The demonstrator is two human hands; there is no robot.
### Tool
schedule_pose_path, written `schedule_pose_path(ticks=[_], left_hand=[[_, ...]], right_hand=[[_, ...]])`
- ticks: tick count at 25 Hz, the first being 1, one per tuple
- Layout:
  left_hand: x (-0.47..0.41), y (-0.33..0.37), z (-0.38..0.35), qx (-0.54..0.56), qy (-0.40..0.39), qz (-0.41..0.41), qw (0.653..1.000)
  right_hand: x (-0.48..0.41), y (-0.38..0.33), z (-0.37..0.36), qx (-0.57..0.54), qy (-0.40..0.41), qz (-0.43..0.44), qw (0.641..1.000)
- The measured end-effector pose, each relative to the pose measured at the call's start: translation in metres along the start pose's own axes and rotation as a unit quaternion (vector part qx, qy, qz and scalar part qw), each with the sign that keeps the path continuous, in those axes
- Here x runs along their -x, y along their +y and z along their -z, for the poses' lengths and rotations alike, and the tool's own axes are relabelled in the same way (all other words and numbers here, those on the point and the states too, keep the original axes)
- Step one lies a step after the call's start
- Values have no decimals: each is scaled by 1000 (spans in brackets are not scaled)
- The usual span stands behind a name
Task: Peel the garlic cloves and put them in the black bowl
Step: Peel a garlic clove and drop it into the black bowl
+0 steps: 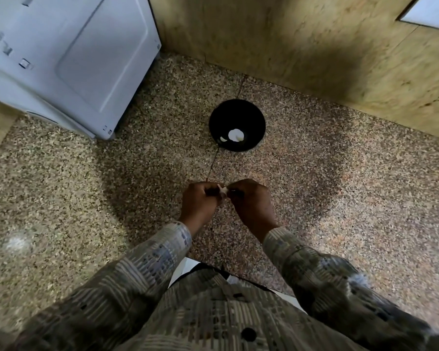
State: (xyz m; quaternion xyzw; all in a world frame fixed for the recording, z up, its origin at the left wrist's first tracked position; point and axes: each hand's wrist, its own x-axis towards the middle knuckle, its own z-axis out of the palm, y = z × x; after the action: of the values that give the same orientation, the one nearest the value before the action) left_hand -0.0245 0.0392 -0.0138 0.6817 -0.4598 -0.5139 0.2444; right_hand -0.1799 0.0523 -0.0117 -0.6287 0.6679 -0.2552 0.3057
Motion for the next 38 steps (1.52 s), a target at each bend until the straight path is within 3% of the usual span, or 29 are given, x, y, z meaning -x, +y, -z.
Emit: schedule_pose_path(ticks=[7, 10, 14, 17, 22, 25, 29, 31, 34, 38], left_hand=[[6, 1, -5, 18, 17, 54, 998], [6, 1, -4, 84, 10, 98, 992], [-2, -1, 6, 152, -58, 83, 983], [-6, -1, 11, 138, -90, 65, 984], [-8, 1, 7, 122, -46, 66, 989], [-5, 4, 6, 129, -30, 96, 987], [-7, -4, 3, 232, -7, 171, 957], [-8, -10, 4, 244, -15, 171, 955], [-10, -17, 8, 145, -2, 105, 984], [-17, -21, 15, 32, 16, 57, 998]], right_hand=[[7, 8, -3, -10, 4, 41, 999], [8, 8, -6, -22, 10, 45, 999], [4, 3, -3, -58, -14, 5, 998], [1, 0, -4, -74, -14, 3, 997], [0, -7, -15, -91, 17, -71, 993], [8, -9, -21, -106, 38, -72, 991], [14, -12, -24, -123, 55, -95, 986], [14, -10, -27, -186, 37, -170, 967], [17, -4, -30, -298, 21, -292, 909], [23, 3, -29, -304, -3, -320, 897]])
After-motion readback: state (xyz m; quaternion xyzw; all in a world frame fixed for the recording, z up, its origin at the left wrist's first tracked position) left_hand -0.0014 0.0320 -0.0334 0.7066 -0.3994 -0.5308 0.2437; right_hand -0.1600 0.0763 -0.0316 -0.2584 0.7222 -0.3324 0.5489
